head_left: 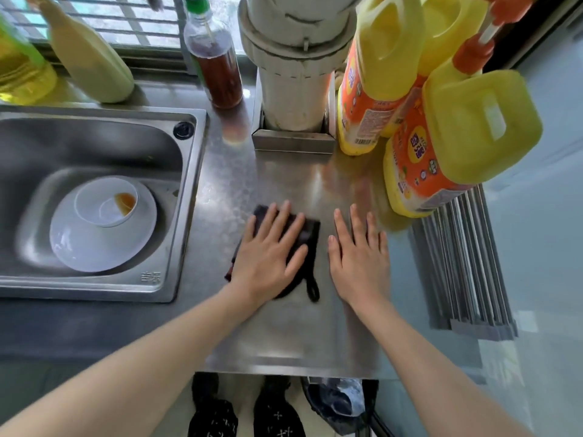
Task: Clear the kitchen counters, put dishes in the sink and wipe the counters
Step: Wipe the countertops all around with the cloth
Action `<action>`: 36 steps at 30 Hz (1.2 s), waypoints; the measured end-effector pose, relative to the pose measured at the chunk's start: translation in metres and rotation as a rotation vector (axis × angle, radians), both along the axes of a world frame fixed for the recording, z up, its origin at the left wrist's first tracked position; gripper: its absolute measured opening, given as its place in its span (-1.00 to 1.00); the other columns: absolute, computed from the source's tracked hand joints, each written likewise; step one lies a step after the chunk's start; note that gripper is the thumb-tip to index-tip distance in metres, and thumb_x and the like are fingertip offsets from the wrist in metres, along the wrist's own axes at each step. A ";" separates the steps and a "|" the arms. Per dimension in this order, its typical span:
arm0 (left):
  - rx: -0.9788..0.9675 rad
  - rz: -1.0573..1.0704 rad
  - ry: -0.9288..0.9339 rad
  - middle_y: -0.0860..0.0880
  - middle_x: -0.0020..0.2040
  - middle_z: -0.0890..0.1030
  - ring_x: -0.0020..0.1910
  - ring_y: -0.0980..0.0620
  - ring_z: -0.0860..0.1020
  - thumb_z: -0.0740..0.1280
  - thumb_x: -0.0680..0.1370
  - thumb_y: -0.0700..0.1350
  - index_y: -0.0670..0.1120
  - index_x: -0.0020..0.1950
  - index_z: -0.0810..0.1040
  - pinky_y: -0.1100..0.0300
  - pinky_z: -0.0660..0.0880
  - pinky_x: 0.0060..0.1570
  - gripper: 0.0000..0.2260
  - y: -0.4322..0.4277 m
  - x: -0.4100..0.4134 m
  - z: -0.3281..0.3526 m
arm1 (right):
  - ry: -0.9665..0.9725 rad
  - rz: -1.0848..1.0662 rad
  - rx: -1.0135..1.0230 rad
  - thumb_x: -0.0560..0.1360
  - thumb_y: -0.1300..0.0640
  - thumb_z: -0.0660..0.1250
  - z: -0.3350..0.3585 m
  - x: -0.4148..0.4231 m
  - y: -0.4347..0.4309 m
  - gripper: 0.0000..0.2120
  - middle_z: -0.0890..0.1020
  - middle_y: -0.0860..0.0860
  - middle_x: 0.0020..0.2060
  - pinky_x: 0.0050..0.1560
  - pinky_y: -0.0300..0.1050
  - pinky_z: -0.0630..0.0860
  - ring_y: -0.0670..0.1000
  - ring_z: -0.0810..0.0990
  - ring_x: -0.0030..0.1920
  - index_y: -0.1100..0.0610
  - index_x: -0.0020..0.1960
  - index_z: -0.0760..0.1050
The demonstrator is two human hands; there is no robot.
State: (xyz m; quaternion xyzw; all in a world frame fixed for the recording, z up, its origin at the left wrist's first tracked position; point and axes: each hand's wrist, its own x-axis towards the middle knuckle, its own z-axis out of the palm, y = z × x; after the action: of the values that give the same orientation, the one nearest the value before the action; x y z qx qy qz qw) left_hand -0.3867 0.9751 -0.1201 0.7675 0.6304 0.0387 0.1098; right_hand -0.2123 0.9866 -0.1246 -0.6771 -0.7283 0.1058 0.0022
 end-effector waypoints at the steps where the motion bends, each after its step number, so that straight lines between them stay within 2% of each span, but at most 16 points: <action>1: -0.003 -0.084 0.015 -0.02 0.53 0.07 0.52 -0.04 0.01 -0.10 0.58 0.24 0.07 0.51 0.09 -0.07 -0.03 0.43 -0.47 -0.022 -0.005 0.001 | -0.002 0.002 0.001 0.59 -0.14 -0.18 0.000 0.000 0.000 -0.48 0.01 -0.04 0.53 0.47 0.07 -0.09 0.08 -0.08 0.53 -0.09 0.53 -0.04; 4: -0.016 -0.261 0.078 0.02 0.52 0.12 0.51 -0.02 0.05 -0.08 0.57 0.28 0.10 0.51 0.12 -0.04 0.00 0.43 -0.46 -0.050 -0.040 -0.002 | 0.005 0.002 0.007 0.60 -0.12 -0.15 0.002 0.000 -0.001 -0.50 0.02 -0.03 0.53 0.47 0.08 -0.09 0.09 -0.07 0.53 -0.08 0.53 -0.03; 5: -0.001 -0.239 0.084 0.03 0.52 0.14 0.51 -0.01 0.08 -0.07 0.57 0.28 0.12 0.50 0.12 -0.02 0.00 0.43 -0.47 -0.047 -0.052 -0.002 | 0.005 0.003 0.003 0.62 -0.11 -0.14 0.002 0.000 -0.001 -0.51 0.01 -0.04 0.53 0.47 0.07 -0.11 0.09 -0.08 0.53 -0.08 0.53 -0.04; 7: -0.012 -0.026 0.066 0.03 0.52 0.13 0.51 -0.01 0.08 -0.06 0.54 0.28 0.14 0.50 0.10 0.00 -0.04 0.42 -0.46 -0.035 -0.063 0.001 | 0.008 0.001 -0.003 0.62 -0.11 -0.12 0.002 0.000 -0.001 -0.52 -0.01 -0.04 0.53 0.47 0.05 -0.14 0.08 -0.09 0.53 -0.09 0.53 -0.04; 9: -0.055 0.170 0.043 0.05 0.53 0.01 0.52 0.01 -0.04 -0.08 0.51 0.34 0.14 0.51 0.05 0.01 -0.16 0.42 -0.40 -0.036 -0.055 0.002 | 0.008 -0.003 0.005 0.62 -0.11 -0.10 0.002 0.000 0.000 -0.51 0.00 -0.05 0.53 0.47 0.05 -0.13 0.08 -0.09 0.53 -0.09 0.53 -0.03; 11: -0.074 0.158 0.036 0.04 0.54 -0.08 0.52 -0.01 -0.11 -0.08 0.48 0.41 0.13 0.52 -0.01 -0.05 -0.20 0.42 -0.32 -0.064 -0.036 0.002 | 0.002 -0.006 0.009 0.62 -0.11 -0.11 0.001 0.000 0.000 -0.51 0.01 -0.04 0.53 0.47 0.06 -0.11 0.08 -0.08 0.53 -0.08 0.53 -0.02; 12: -0.063 0.095 0.035 0.02 0.54 -0.05 0.52 -0.02 -0.09 -0.06 0.47 0.42 0.12 0.52 0.01 -0.09 -0.15 0.42 -0.31 -0.082 -0.028 0.002 | 0.000 -0.011 0.013 0.62 -0.11 -0.13 0.001 0.001 0.000 -0.51 0.02 -0.03 0.53 0.47 0.07 -0.10 0.08 -0.07 0.53 -0.08 0.53 -0.01; 16: -0.004 -0.068 0.010 0.02 0.53 0.11 0.51 -0.02 0.08 0.10 0.51 0.28 0.13 0.50 0.16 -0.07 0.01 0.42 -0.42 -0.128 -0.044 0.000 | 0.006 0.000 0.031 0.57 -0.12 -0.16 0.003 0.001 -0.001 -0.46 0.08 0.00 0.53 0.47 0.10 -0.05 0.10 -0.02 0.52 -0.04 0.53 0.06; 19: 0.009 0.051 0.016 0.06 0.51 0.15 0.50 0.04 0.09 0.10 0.51 0.17 0.14 0.48 0.19 -0.01 0.01 0.42 -0.47 -0.126 -0.073 0.002 | 0.014 -0.004 0.044 0.56 -0.11 -0.14 0.004 -0.002 0.000 -0.45 0.12 0.05 0.52 0.45 0.13 -0.01 0.14 0.04 0.51 0.00 0.52 0.11; 22: 0.010 0.138 -0.019 0.04 0.48 0.26 0.47 0.03 0.15 0.09 0.53 0.08 0.06 0.45 0.29 -0.01 0.06 0.40 -0.53 -0.128 -0.084 0.004 | 0.067 -0.055 0.045 0.56 -0.08 -0.13 0.007 -0.008 -0.004 -0.44 0.10 0.06 0.52 0.46 0.15 -0.03 0.14 0.01 0.52 0.06 0.52 0.12; 26: 0.093 0.112 -0.203 0.02 0.26 0.53 0.35 0.03 0.39 0.14 0.56 -0.06 -0.06 0.25 0.50 0.01 0.21 0.36 -0.69 -0.146 -0.083 0.007 | 0.239 -0.033 0.048 0.58 -0.06 -0.12 0.011 -0.060 -0.036 -0.47 0.03 0.00 0.53 0.47 0.07 -0.14 0.06 -0.03 0.53 0.06 0.52 0.09; 28: 0.111 0.201 -0.380 0.04 0.22 0.55 0.29 0.06 0.44 0.15 0.55 -0.11 -0.04 0.24 0.48 0.14 0.17 0.40 -0.71 -0.156 -0.088 0.015 | 0.280 0.041 0.022 0.57 -0.10 -0.19 0.012 -0.094 -0.056 -0.45 -0.06 -0.09 0.50 0.45 -0.03 -0.25 -0.01 -0.08 0.52 0.03 0.53 0.01; 30: 0.157 0.348 -0.560 0.07 0.23 0.52 0.25 0.07 0.45 0.14 0.53 -0.14 0.00 0.25 0.43 0.20 0.19 0.38 -0.69 -0.165 -0.097 0.031 | 0.241 0.141 0.004 0.57 -0.11 -0.21 0.008 -0.119 -0.069 -0.46 -0.10 -0.11 0.49 0.43 -0.09 -0.32 -0.06 -0.12 0.51 0.01 0.51 -0.08; 31: 0.183 0.437 -0.656 0.10 0.23 0.50 0.24 0.07 0.45 0.12 0.52 -0.14 0.03 0.26 0.41 0.20 0.24 0.35 -0.67 -0.168 -0.103 0.043 | 0.217 0.187 0.003 0.58 -0.09 -0.19 0.006 -0.128 -0.072 -0.48 -0.07 -0.10 0.49 0.43 -0.08 -0.31 -0.06 -0.09 0.50 0.01 0.51 -0.07; 34: 0.307 0.686 -0.887 0.10 0.26 0.48 0.26 0.06 0.44 0.08 0.49 -0.13 0.07 0.27 0.39 0.22 0.31 0.28 -0.63 -0.170 -0.126 0.080 | 0.193 0.268 0.019 0.59 -0.04 -0.06 0.004 -0.150 -0.072 -0.50 0.18 0.01 0.49 0.42 0.00 -0.12 0.06 0.16 0.48 0.09 0.49 0.17; 36: 0.367 0.696 -0.824 0.07 0.31 0.45 0.32 0.07 0.39 0.08 0.49 -0.13 -0.01 0.30 0.39 0.14 0.26 0.33 -0.62 -0.161 -0.143 0.089 | 0.180 0.299 0.023 0.58 -0.03 -0.04 0.003 -0.162 -0.070 -0.50 0.23 0.03 0.48 0.41 0.02 -0.08 0.09 0.21 0.47 0.10 0.48 0.21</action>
State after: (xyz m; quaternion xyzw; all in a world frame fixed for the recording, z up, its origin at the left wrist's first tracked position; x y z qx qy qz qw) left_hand -0.5297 0.8138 -0.0314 0.4425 0.7343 0.4776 0.1923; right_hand -0.3739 0.9168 -0.1216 -0.5489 -0.8189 0.1569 0.0592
